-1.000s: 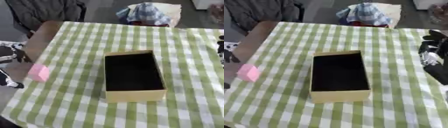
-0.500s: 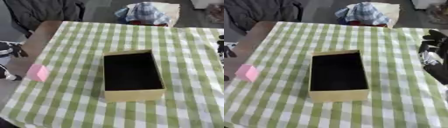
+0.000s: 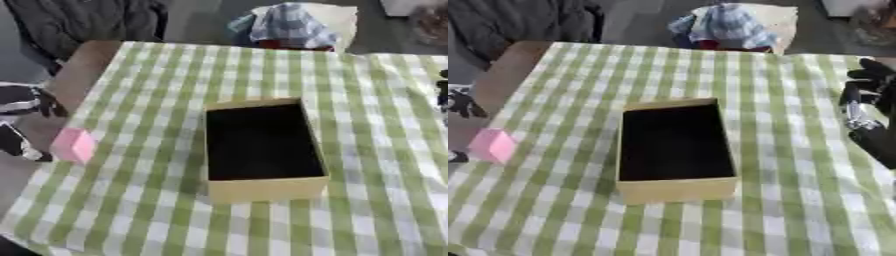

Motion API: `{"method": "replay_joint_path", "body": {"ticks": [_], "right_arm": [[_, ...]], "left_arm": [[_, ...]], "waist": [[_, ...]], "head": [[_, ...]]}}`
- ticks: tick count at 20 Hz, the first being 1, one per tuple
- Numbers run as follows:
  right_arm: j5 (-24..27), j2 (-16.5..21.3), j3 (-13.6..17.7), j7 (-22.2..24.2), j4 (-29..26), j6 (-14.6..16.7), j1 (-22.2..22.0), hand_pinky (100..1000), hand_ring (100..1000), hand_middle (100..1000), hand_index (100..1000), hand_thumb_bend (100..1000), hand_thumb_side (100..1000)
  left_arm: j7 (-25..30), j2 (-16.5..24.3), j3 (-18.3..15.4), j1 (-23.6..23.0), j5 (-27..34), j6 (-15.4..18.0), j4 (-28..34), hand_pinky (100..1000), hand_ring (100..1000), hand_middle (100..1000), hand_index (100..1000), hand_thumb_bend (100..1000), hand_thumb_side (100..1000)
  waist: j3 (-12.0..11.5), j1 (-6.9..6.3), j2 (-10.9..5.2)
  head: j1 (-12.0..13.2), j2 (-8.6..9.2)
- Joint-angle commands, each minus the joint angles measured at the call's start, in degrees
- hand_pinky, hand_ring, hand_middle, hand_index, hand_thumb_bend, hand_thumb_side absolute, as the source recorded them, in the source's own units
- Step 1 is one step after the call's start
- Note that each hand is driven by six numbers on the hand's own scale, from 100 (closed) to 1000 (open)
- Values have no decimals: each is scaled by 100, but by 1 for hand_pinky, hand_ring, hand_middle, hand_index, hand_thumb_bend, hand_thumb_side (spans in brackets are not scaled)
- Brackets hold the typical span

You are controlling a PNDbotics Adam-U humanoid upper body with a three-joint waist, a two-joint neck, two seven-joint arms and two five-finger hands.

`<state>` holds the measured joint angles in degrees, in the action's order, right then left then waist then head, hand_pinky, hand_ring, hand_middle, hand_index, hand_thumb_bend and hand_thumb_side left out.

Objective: Pick up objects on the table and place them in the box.

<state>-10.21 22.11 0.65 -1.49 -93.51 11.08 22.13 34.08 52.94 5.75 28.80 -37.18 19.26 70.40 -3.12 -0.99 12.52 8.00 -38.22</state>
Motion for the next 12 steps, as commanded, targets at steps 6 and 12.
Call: {"method": "replay_joint_path", "body": {"ticks": [6,12], "right_arm": [[2,108,11,27,-41,11,64,709,779,767,920,100,535],[3,101,9,34,-39,13,70,709,775,766,920,100,537]], "left_arm": [[-107,-28,29,189,-173,18,-243,796,737,732,841,551,248],[-60,-201,88,271,-239,61,-449,787,710,686,815,505,233]], "waist": [[19,-12,-104],[29,-5,-91]], "head": [[44,-6],[60,-13]]}}
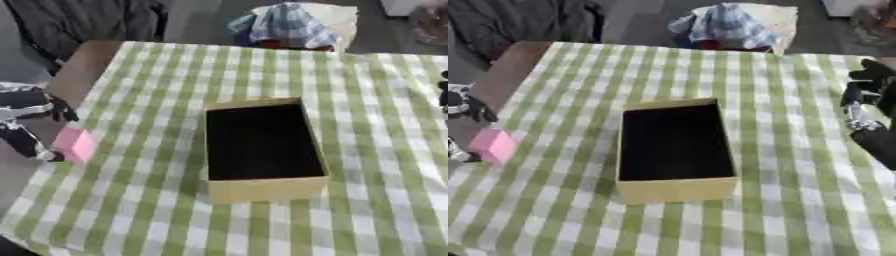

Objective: Pick up objects on the table and place them in the box.

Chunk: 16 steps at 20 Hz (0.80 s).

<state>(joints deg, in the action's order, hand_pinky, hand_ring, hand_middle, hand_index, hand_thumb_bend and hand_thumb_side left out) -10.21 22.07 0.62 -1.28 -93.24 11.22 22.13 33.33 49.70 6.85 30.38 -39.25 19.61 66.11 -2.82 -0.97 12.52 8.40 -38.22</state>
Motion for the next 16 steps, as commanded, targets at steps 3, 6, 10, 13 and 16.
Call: {"method": "replay_joint_path", "body": {"ticks": [3,6,10,13,16], "right_arm": [[7,101,11,12,-61,-1,73,709,775,766,920,100,539],[6,99,12,14,-56,0,73,709,775,766,920,100,539],[9,108,14,11,-50,0,68,709,772,765,920,100,540],[8,109,9,19,-46,3,69,709,772,765,920,100,540],[10,112,4,25,-40,6,68,709,772,765,920,100,540]], "left_arm": [[42,75,-2,109,-38,21,-53,777,682,632,777,471,207],[-10,74,-18,105,-30,1,-11,757,628,512,675,386,107],[-133,155,-113,81,95,-53,304,753,611,466,633,354,100],[-150,278,-178,120,268,-76,740,754,609,466,633,351,100],[-147,378,-200,250,450,-94,1165,754,611,468,637,351,100]], "waist": [[2,-5,-88],[0,-7,-91],[-13,-9,-99],[-24,-13,-107],[-21,-19,-119]], "head": [[23,-15],[23,-13],[20,-15],[16,-20],[3,-22]]}}
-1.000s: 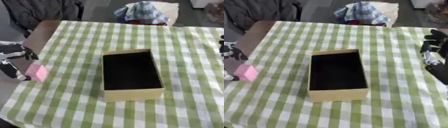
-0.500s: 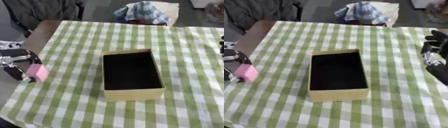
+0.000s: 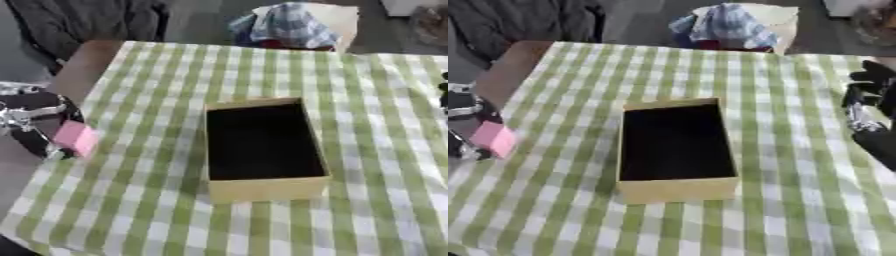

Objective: Pick up objects on the table and place them in the box.

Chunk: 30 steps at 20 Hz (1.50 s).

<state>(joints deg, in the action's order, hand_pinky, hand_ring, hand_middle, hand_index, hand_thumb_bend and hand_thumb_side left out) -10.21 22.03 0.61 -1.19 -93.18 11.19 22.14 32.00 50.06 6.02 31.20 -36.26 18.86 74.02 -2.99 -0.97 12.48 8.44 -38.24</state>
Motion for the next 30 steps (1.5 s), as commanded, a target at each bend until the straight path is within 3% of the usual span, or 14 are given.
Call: {"method": "replay_joint_path", "body": {"ticks": [1,4,7,11,17,20,28,30], "right_arm": [[14,117,1,21,-44,11,65,709,772,765,920,100,540],[12,112,-13,37,-35,14,63,709,772,765,921,100,542],[14,100,-32,56,-19,17,61,709,772,765,921,100,544],[21,96,-38,61,-18,24,70,709,773,765,921,100,540],[37,67,-57,78,-32,34,134,710,773,765,922,100,538],[45,55,-64,83,-37,37,167,710,773,765,922,100,539],[64,-8,-82,109,-51,42,233,709,774,765,921,100,545],[65,-19,-83,117,-53,43,241,709,774,765,921,100,546]], "left_arm": [[-5,364,-102,260,202,-10,530,754,611,469,638,355,100],[58,340,26,592,298,78,931,753,612,470,639,361,100],[259,132,360,1079,428,213,1247,752,615,475,643,368,100],[624,-447,819,1779,572,401,1425,753,614,474,642,355,100],[1203,-1360,1574,2586,532,759,1163,752,621,480,646,355,100],[1383,-1725,1795,2651,392,911,914,753,621,482,648,340,106],[1264,-2697,2103,2372,-656,1454,-192,759,647,538,695,368,258],[1132,-2857,2134,2306,-977,1626,-392,776,694,622,767,454,385]], "waist": [[7,-22,-121],[39,-29,-135],[77,-37,-142],[141,-26,-152],[295,15,-123],[380,37,-91],[485,40,-10],[496,41,3]], "head": [[-5,-19],[-24,-21],[-61,-24],[-117,-5],[-106,46],[-126,91],[-111,179],[-105,196]]}}
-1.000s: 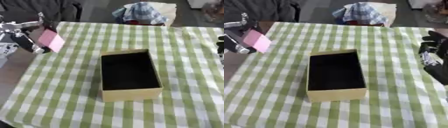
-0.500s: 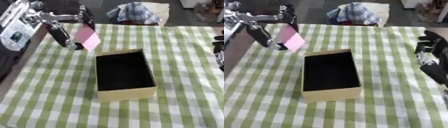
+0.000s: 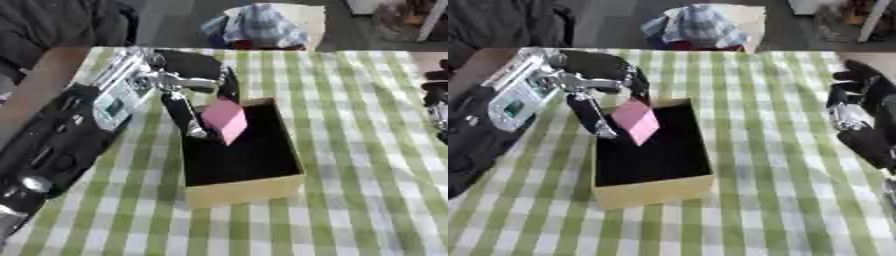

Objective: Pick up objects on the table and place them in the box.

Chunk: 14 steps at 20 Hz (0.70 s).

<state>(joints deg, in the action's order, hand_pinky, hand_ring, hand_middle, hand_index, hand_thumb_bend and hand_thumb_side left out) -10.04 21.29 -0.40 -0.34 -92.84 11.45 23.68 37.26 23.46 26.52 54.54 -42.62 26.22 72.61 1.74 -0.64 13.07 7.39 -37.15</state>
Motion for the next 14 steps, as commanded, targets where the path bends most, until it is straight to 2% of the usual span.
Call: {"method": "replay_joint_path", "body": {"ticks": [1,3,5,10,14], "right_arm": [[47,54,20,31,-86,17,85,709,774,765,921,100,546],[46,64,27,25,-81,14,72,709,774,764,921,100,547],[43,66,34,19,-75,12,59,709,774,764,921,100,549],[39,67,40,21,-71,14,50,709,774,764,921,100,549],[35,76,47,21,-60,14,33,709,774,764,921,100,550]], "left_arm": [[537,-238,92,-51,-473,971,-305,793,721,679,808,553,508],[409,-238,112,-72,-665,1126,-296,806,746,739,848,687,618],[290,-169,115,-64,-797,1221,-178,817,763,770,863,747,670],[154,114,147,9,-839,1287,348,836,792,813,881,836,718],[170,353,142,25,-671,1242,891,837,795,813,883,846,733]], "waist": [[26,8,-53],[23,5,-51],[11,-3,-56],[-47,-20,-85],[-102,-24,-108]], "head": [[2,90],[2,84],[0,80],[-13,75],[-12,67]]}}
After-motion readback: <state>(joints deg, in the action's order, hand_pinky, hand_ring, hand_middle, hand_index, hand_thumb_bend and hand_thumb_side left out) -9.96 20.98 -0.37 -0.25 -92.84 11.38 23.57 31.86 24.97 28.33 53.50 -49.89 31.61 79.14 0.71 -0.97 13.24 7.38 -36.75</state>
